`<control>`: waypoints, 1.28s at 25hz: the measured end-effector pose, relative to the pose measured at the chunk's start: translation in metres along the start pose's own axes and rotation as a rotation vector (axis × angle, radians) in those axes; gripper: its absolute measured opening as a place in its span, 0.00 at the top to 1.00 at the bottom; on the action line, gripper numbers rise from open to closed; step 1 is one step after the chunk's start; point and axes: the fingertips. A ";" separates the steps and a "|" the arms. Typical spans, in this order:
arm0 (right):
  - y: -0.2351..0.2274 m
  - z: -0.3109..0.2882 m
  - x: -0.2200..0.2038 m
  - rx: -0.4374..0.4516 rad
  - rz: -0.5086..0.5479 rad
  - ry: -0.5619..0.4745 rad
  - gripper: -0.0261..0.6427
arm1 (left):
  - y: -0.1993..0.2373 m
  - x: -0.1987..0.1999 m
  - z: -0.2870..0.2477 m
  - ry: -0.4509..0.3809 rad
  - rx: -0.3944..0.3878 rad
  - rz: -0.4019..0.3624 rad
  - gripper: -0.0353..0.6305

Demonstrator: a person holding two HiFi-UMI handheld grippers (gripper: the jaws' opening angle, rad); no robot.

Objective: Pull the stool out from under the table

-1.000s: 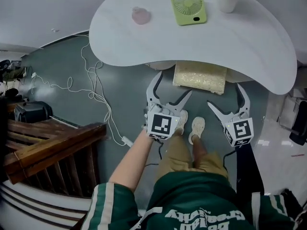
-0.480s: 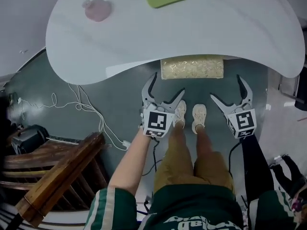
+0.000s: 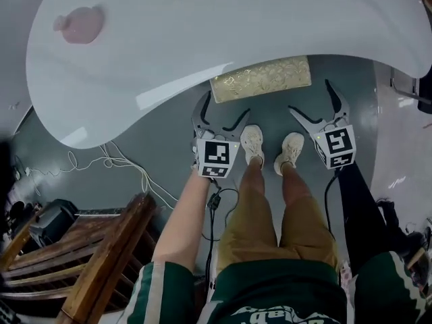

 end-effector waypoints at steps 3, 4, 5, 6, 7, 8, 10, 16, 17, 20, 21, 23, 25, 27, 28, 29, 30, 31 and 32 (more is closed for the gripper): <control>-0.002 -0.007 -0.021 -0.011 -0.001 0.024 0.17 | 0.000 -0.021 -0.011 0.030 -0.004 0.005 0.28; -0.003 -0.010 -0.029 -0.013 -0.003 0.033 0.17 | 0.000 -0.028 -0.016 0.037 -0.001 0.010 0.28; -0.004 -0.014 -0.038 -0.014 -0.004 0.040 0.17 | 0.001 -0.035 -0.020 0.043 0.004 0.018 0.29; -0.005 -0.019 -0.046 -0.014 -0.006 0.047 0.17 | 0.002 -0.042 -0.025 0.048 0.011 0.027 0.28; -0.006 -0.024 -0.055 -0.014 -0.009 0.054 0.17 | 0.003 -0.049 -0.031 0.054 0.017 0.037 0.28; -0.006 -0.030 -0.065 -0.013 -0.012 0.061 0.17 | 0.003 -0.057 -0.035 0.059 0.022 0.047 0.28; -0.005 -0.039 -0.085 -0.005 -0.015 0.076 0.16 | 0.002 -0.072 -0.042 0.066 0.027 0.063 0.28; -0.011 -0.074 -0.133 0.010 0.021 0.110 0.15 | 0.008 -0.113 -0.064 0.089 0.044 0.071 0.28; -0.016 -0.080 -0.140 0.005 0.017 0.118 0.14 | 0.009 -0.122 -0.069 0.105 0.042 0.072 0.28; -0.033 -0.098 -0.160 -0.010 0.004 0.150 0.13 | 0.014 -0.146 -0.081 0.155 0.038 0.066 0.28; -0.037 -0.103 -0.166 -0.008 0.004 0.160 0.12 | 0.014 -0.153 -0.083 0.171 0.037 0.065 0.28; -0.038 -0.114 -0.173 0.009 0.024 0.177 0.12 | 0.017 -0.164 -0.088 0.199 0.039 0.063 0.28; -0.038 -0.123 -0.177 0.031 0.047 0.188 0.12 | 0.019 -0.173 -0.093 0.223 0.040 0.070 0.28; -0.040 -0.130 -0.180 0.044 0.051 0.198 0.12 | 0.019 -0.179 -0.100 0.243 0.033 0.085 0.28; -0.041 -0.133 -0.183 0.049 0.048 0.206 0.12 | 0.019 -0.181 -0.103 0.249 0.025 0.090 0.28; -0.042 -0.137 -0.185 0.051 0.044 0.218 0.13 | 0.018 -0.182 -0.107 0.252 0.016 0.095 0.28; -0.043 -0.141 -0.188 0.048 0.043 0.230 0.15 | 0.019 -0.183 -0.111 0.253 0.008 0.100 0.28; -0.045 -0.145 -0.190 0.037 0.044 0.240 0.19 | 0.019 -0.183 -0.115 0.254 0.001 0.104 0.28; -0.047 -0.150 -0.191 0.022 0.046 0.244 0.24 | 0.019 -0.183 -0.120 0.257 -0.004 0.104 0.28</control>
Point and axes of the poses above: the fingertips, and each gripper's own axes: z backward along the fingers, y to its left, x out of its top, and after that the axes turned 4 degrees about y, right-handed
